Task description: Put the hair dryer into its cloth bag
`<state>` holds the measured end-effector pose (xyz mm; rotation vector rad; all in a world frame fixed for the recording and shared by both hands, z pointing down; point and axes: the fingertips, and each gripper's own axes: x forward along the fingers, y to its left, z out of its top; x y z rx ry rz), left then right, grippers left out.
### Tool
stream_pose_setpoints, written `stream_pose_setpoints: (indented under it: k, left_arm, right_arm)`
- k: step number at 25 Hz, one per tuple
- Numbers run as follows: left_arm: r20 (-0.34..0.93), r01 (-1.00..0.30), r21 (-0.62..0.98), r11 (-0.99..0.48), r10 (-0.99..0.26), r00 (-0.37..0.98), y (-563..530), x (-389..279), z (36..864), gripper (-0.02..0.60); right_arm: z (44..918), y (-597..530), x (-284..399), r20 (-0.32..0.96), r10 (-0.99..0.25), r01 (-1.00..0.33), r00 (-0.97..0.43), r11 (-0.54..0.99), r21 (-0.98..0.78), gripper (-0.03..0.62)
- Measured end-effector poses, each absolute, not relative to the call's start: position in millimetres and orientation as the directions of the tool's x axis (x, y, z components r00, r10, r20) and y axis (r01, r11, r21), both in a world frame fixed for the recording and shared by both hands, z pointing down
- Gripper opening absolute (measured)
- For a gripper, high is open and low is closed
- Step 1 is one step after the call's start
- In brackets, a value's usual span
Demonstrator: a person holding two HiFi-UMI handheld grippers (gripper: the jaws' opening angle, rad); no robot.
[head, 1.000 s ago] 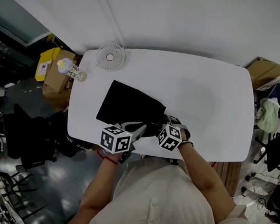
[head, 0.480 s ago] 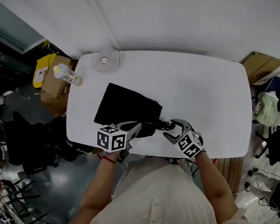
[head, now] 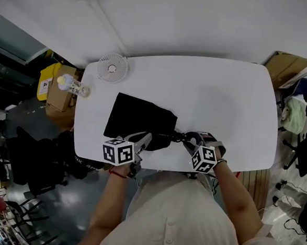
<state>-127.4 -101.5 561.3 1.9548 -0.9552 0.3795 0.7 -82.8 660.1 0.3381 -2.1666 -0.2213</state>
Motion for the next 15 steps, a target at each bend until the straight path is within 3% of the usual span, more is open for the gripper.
stream_pose_setpoints:
  k: [3, 15]
  left_arm:
    - [0.587, -0.749, 0.599, -0.282, -0.481, 0.651, -102.7, -130.4, 562.1, 0.021]
    - [0.565, -0.718, 0.632, -0.291, -0.461, 0.684, -96.1, -119.8, 562.2, 0.021]
  right_arm:
    - [651.2, -77.6, -3.3, 0.766, -0.304, -0.121, -0.566, 0.950, 0.288, 0.115]
    - [643.9, -81.5, -29.3, 0.756, -0.274, -0.065, -0.594, 0.954, 0.294, 0.110]
